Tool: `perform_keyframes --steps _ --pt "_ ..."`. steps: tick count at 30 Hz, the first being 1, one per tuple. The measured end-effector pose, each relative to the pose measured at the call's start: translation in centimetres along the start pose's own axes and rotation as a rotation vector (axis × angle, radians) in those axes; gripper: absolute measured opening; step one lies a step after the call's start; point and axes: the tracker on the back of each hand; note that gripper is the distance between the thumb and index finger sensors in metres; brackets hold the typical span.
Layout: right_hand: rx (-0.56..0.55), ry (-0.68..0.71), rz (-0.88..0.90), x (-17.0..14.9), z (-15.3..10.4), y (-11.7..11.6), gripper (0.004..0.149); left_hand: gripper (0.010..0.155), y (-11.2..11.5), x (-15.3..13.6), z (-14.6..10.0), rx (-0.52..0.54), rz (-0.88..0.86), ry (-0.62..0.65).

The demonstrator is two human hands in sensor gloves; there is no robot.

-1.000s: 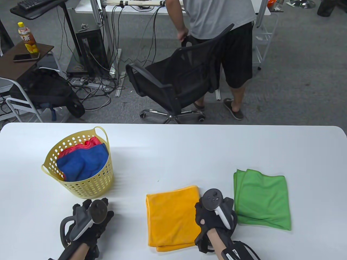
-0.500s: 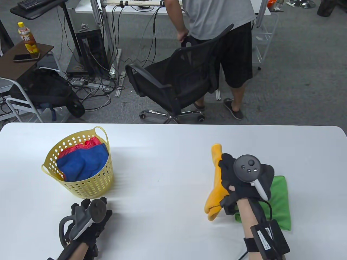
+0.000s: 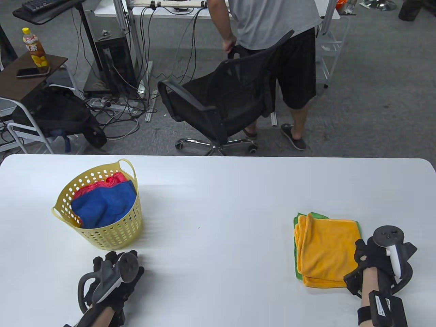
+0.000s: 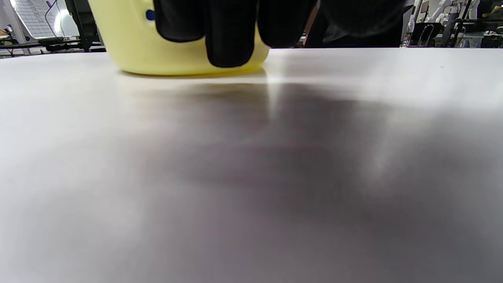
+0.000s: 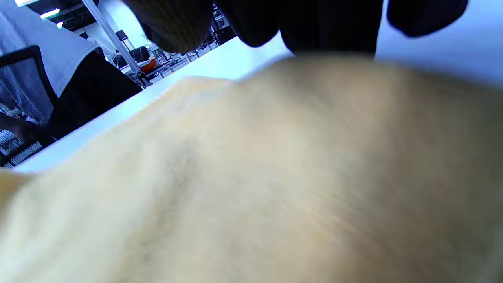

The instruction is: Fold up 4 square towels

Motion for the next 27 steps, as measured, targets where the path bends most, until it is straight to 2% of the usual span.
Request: perform_keyframes --steps 3,5,8,11,12,14,16,19,21,22,24,26,27 --pt "-0.029 0.092 0.012 3.2 -1.3 1.3 0.067 0.065 0.1 0.3 -0.1 -0.004 0.013 0.006" --pt "-0.056 0.209 0.050 6.8 -3.0 2.7 0.069 0.066 0.2 0.6 -0.1 -0.004 0.026 0.015" --pt "-0.108 0.417 0.193 12.6 -6.8 4.7 0.071 0.067 0.0 1.2 -0.5 -0.003 0.032 0.041" --pt "-0.167 0.632 0.404 16.2 -10.4 4.5 0.070 0.067 -1.2 2.2 -1.4 0.022 0.007 0.091" --pt "-0.172 0.670 0.411 16.6 -10.9 4.1 0.070 0.067 -1.7 2.4 -1.7 0.036 -0.002 0.104" --pt "-0.197 0.714 0.323 17.2 -11.4 2.8 0.070 0.067 -3.9 2.8 -3.0 0.103 -0.045 0.134" --pt "-0.164 0.723 0.229 17.2 -10.8 2.1 0.070 0.066 -6.8 2.6 -4.4 0.176 -0.132 0.152" --pt "-0.146 0.712 0.304 16.3 -9.8 2.2 0.070 0.063 -11.5 1.0 -4.9 0.276 -0.276 0.139" --pt "-0.147 0.716 0.361 15.8 -9.6 2.8 0.070 0.062 -14.9 -0.1 -3.4 0.302 -0.322 0.062" --pt "-0.141 0.726 0.383 15.5 -9.6 3.1 0.070 0.062 -16.7 -0.6 -1.7 0.290 -0.309 -0.005" --pt "-0.132 0.748 0.419 15.2 -9.7 3.7 0.071 0.058 -18.7 -1.1 1.8 0.260 -0.282 -0.109" --pt "-0.132 0.764 0.451 15.0 -9.8 4.1 0.072 0.055 -19.5 -1.2 5.4 0.223 -0.223 -0.200" --pt "-0.137 0.770 0.461 15.0 -10.0 4.4 0.072 0.055 -19.5 -1.2 7.8 0.162 -0.152 -0.265"
Point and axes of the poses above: the tracker on the back of each hand, its own x axis roughly to the thumb side, its own z axis roughly from the wrist to the fingertips, y = z × x, and after that the axes turned 4 degrees about y, right-handed
